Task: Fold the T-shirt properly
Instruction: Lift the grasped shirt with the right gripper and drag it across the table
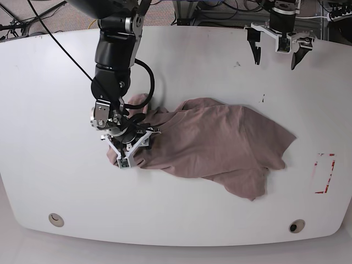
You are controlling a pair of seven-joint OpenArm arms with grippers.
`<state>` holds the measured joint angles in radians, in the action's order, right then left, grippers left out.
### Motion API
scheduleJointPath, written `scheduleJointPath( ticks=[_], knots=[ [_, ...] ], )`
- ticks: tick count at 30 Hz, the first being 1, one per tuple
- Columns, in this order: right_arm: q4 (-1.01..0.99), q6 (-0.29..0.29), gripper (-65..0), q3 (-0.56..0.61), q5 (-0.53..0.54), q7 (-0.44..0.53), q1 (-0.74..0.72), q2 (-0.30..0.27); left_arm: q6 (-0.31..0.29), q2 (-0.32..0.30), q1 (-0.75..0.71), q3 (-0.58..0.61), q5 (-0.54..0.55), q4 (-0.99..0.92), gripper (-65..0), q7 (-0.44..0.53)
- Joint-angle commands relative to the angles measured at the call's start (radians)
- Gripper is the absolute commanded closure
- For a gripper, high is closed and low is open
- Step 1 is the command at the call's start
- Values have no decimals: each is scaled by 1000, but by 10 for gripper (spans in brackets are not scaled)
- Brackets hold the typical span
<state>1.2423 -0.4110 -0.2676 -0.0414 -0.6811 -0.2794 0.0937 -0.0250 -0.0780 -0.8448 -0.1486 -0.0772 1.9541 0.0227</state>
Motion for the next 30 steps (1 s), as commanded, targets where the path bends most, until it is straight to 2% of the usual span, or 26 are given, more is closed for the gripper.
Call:
scheduleJointPath(
  ticks=[1,3,6,11,15,18,23,25,30],
  knots=[
    [18,-1,-244,1,13,22,-30,-1,4,-4,-9,-1,0,17,-567,26],
    [18,-1,-184,3,13,22,-33,-1,4,-9,-1,-1,0,17,-567,26],
    [23,-1,0,8,13,22,-33,-1,4,-9,8,-1,0,17,-567,26],
    [35,-4,0,4,13,22,-31,-2,4,-7,19,-1,0,17,-567,26],
    [159,-4,0,9,13,7,6,1,7,-4,65,-3,1,14,-569,7],
    [268,-6,0,11,13,-25,15,2,7,1,126,-26,11,3,-571,-97],
    [413,-82,0,14,10,-58,-10,1,3,97,279,-174,99,-6,-572,-270],
    [451,-98,0,34,7,-90,-40,-2,-5,113,319,-207,116,-6,-572,-321],
    [529,-122,0,138,11,-119,-125,-62,-114,114,417,-213,118,-5,-568,-402]
  ],
)
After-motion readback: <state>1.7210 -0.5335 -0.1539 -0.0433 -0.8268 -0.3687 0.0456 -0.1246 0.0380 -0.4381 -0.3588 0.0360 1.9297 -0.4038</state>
